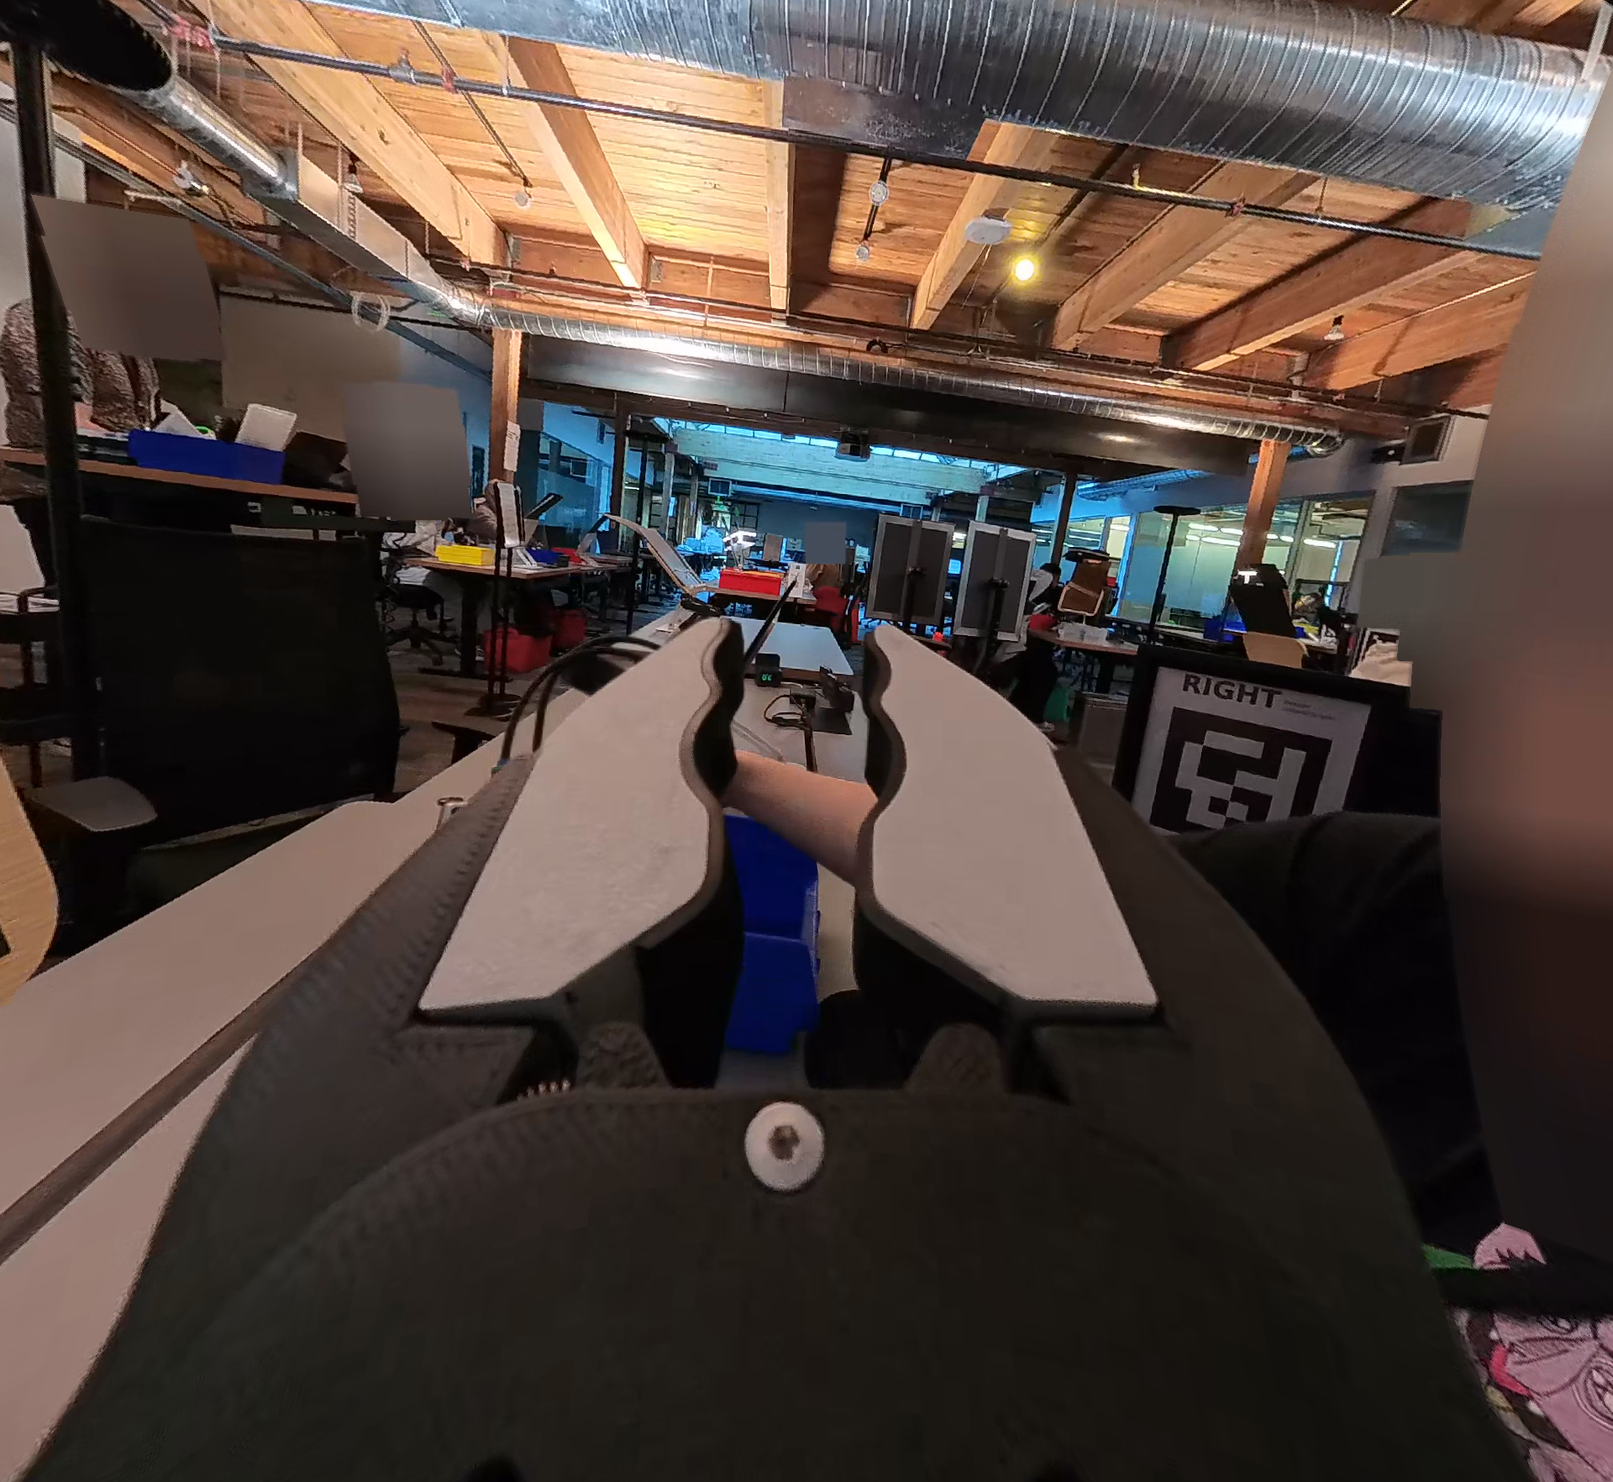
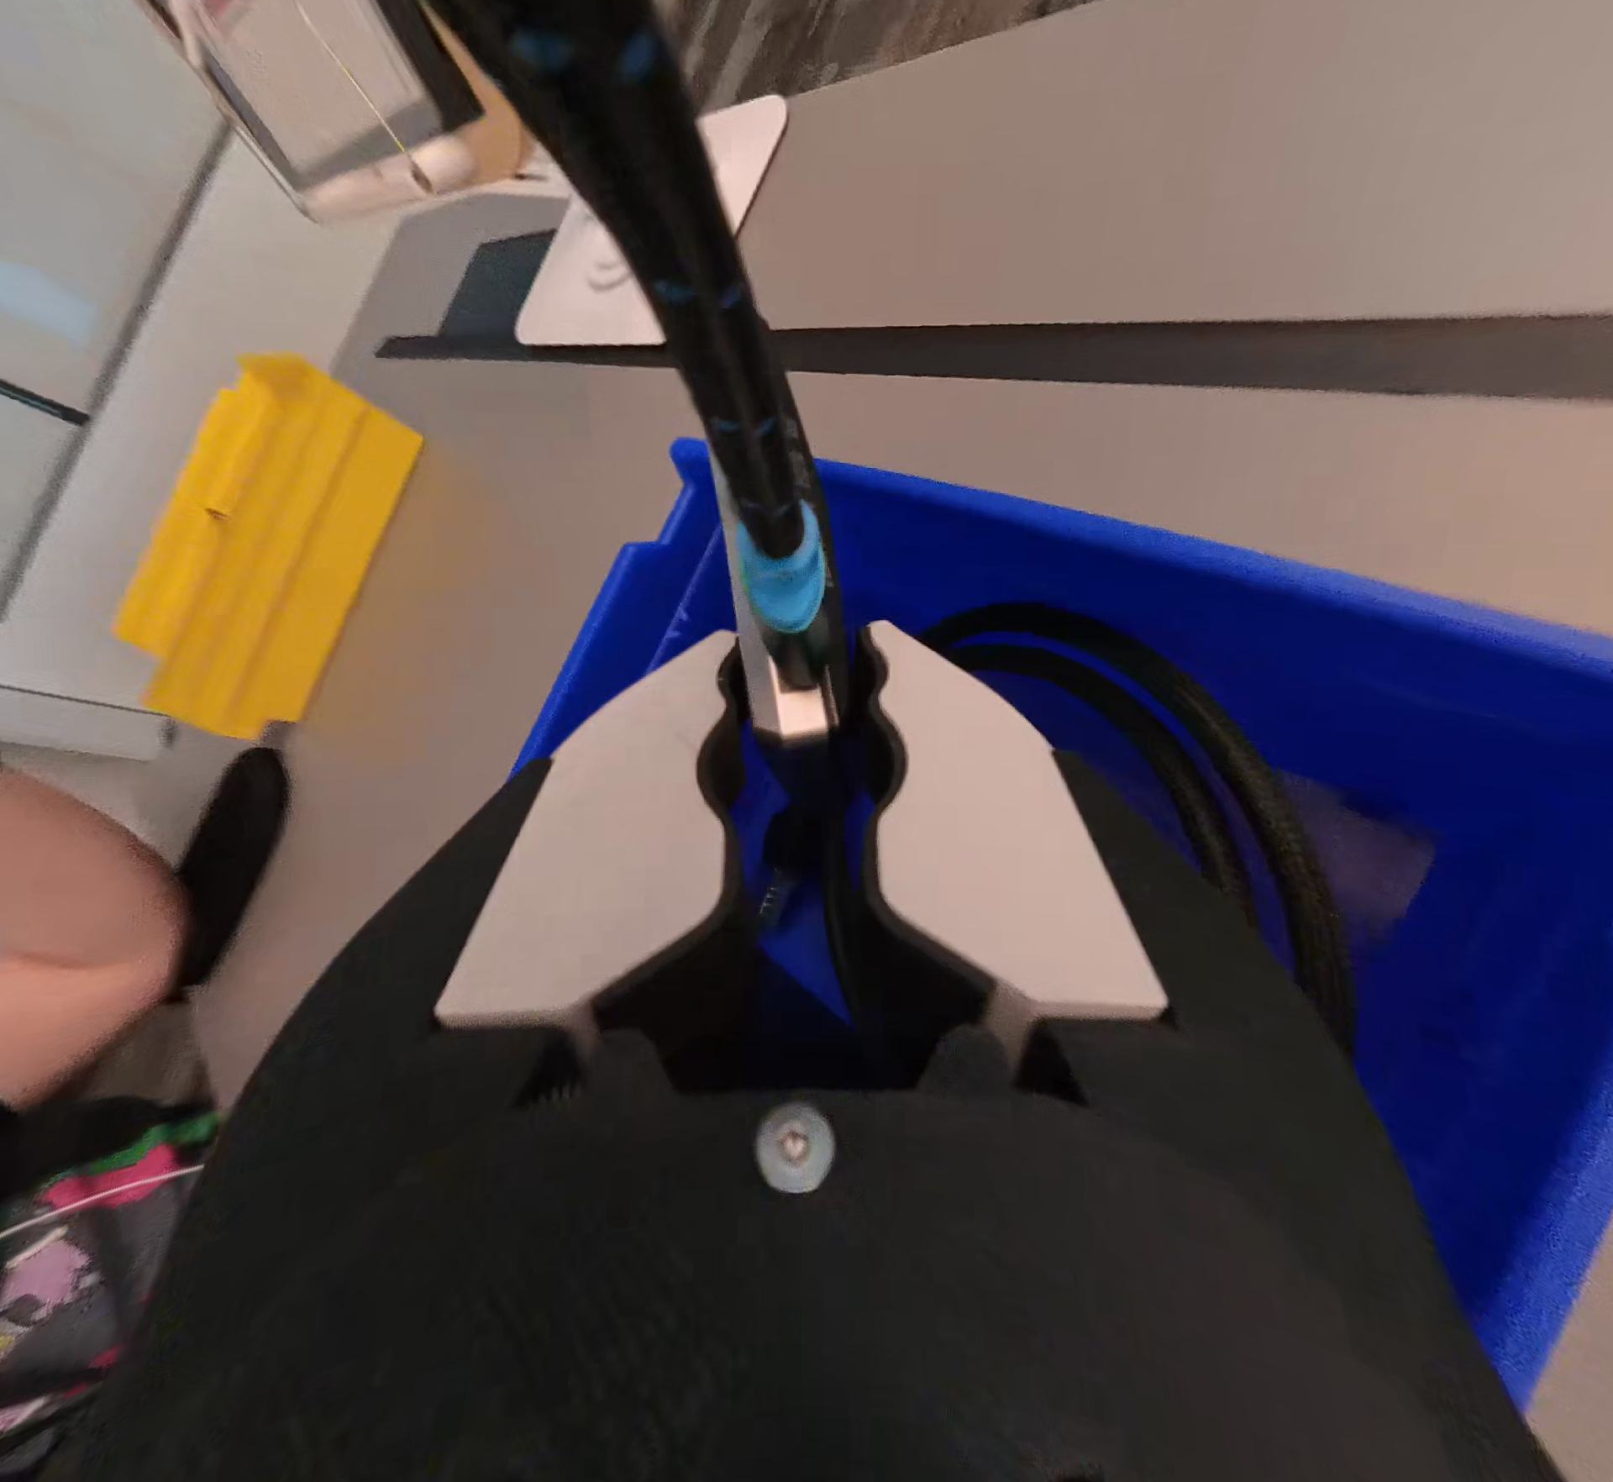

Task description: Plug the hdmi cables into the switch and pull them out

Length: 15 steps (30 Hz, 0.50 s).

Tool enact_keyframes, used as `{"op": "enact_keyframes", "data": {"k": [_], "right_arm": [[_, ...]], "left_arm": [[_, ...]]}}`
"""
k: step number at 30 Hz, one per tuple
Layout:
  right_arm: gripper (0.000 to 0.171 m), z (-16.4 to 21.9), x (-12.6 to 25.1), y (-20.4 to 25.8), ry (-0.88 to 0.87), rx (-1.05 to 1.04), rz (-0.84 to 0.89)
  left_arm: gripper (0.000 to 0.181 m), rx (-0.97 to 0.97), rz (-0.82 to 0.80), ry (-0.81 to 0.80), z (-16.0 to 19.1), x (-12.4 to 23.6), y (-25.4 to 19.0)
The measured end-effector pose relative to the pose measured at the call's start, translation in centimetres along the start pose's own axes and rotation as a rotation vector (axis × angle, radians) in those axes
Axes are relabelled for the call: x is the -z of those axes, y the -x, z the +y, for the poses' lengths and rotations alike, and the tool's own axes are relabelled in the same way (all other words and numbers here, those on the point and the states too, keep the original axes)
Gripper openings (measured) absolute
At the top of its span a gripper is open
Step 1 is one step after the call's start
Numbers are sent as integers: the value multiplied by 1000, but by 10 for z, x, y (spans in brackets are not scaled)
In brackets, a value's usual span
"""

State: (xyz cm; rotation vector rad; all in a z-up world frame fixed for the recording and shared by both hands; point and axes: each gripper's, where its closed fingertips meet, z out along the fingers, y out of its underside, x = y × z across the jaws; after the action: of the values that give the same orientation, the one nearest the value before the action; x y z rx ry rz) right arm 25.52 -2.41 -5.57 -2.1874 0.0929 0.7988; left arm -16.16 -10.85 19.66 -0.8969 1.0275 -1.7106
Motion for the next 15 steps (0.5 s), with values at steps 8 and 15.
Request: {"op": "enact_keyframes", "data": {"k": [8,15], "right_arm": [[43,17,23,-3,130,-242,78],[47,10,19,57,55,-517,-238]], "left_arm": [[24,1,3,-6,-4,3,1],[24,-6,4,-6,-5,3,-3]]}}
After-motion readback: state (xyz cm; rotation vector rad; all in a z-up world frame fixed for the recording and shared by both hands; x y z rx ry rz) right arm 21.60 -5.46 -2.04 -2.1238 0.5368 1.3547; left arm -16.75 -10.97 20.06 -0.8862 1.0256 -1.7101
